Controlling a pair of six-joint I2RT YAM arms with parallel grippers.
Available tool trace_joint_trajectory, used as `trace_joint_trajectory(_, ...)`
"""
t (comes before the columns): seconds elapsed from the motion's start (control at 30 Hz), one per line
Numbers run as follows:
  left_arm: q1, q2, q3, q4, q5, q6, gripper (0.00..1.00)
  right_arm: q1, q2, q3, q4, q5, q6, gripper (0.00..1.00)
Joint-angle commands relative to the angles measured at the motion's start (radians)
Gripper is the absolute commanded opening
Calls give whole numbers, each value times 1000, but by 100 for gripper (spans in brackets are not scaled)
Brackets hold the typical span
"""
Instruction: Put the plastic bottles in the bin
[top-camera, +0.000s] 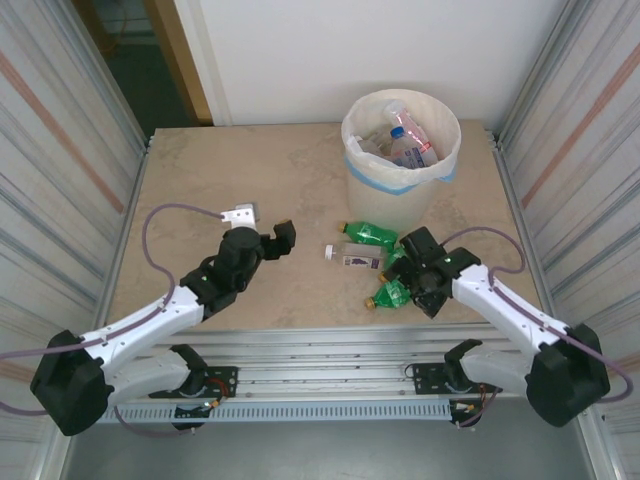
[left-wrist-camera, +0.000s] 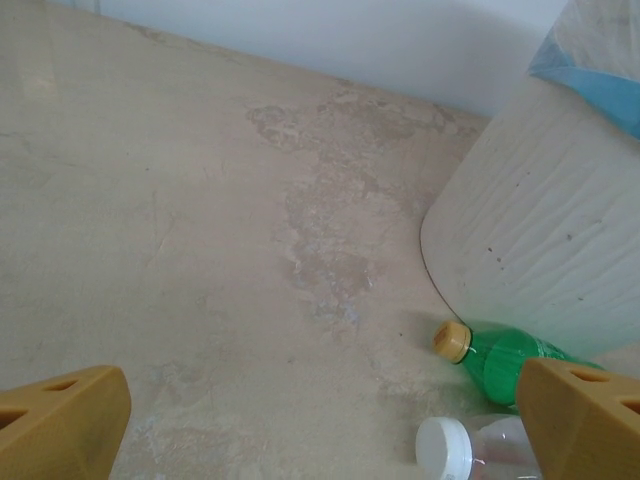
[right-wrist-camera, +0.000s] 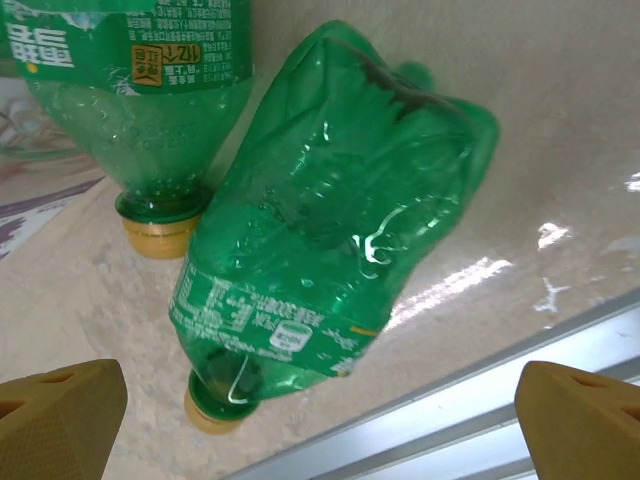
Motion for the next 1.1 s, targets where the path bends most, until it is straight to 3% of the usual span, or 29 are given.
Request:
trace_joint_trajectory(0.0,12,1,-17,18,-5,-27,99,11,48,-6,31,-21,52,98)
trace_joint_trajectory(0.57,17,-21,-45,12,-9,-42,99,6,159,-54,139,-39,47,100)
trace_joint_trajectory(0.9,17,-35,-52,4,-14,-53,99,-56,139,-99,142,-45,-3,78)
trace_joint_trajectory(1.07,17,-40,-51,-5,-14,-57,99,-78,152,-98,148,-40,-32,80)
